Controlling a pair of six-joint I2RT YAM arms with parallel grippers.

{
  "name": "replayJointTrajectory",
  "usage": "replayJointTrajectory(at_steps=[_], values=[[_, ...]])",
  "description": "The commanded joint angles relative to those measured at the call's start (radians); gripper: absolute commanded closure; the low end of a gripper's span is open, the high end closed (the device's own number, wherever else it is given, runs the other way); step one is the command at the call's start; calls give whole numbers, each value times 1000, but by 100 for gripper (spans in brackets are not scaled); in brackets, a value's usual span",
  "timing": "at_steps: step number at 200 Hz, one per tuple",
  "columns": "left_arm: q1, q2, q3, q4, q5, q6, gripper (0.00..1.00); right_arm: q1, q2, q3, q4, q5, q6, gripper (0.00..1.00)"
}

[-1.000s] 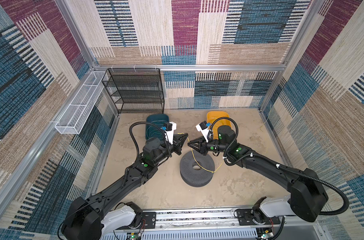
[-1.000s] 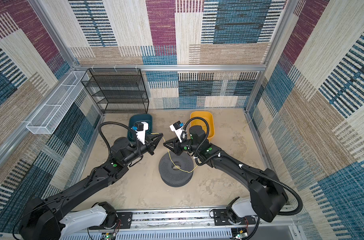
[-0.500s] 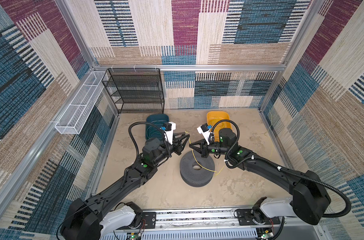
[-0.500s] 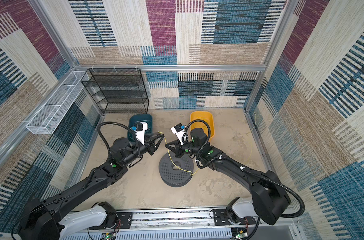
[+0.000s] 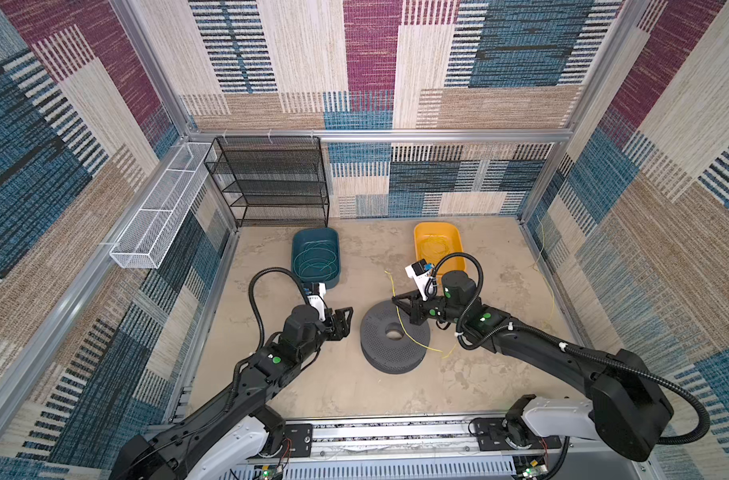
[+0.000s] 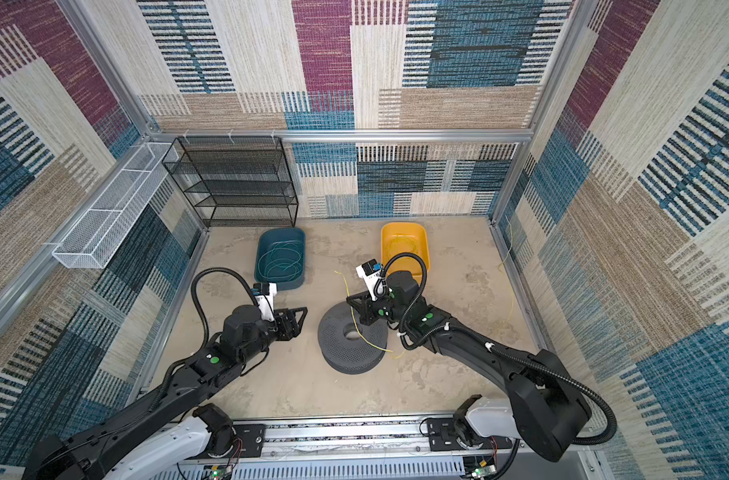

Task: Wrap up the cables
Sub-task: 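Tilt the spool upright with the left gripper while the right holds the cable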

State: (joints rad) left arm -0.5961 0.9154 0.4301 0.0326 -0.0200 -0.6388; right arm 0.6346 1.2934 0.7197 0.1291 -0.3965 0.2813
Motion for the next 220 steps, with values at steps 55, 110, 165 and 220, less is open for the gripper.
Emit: replayJointTrajectory(at_steps=[55, 110, 165, 220], values=[[1, 171, -49, 229, 176, -130, 29, -2, 10, -48, 8, 61, 28, 100], [2, 355, -90, 503, 288, -195, 43, -1, 26, -49, 18, 62, 33, 100], [1, 487, -67, 680, 373, -209, 78, -1, 44, -52, 31, 62, 35, 100], [10, 432, -27, 543, 337, -131, 100, -3, 31, -52, 19, 69, 30, 100]])
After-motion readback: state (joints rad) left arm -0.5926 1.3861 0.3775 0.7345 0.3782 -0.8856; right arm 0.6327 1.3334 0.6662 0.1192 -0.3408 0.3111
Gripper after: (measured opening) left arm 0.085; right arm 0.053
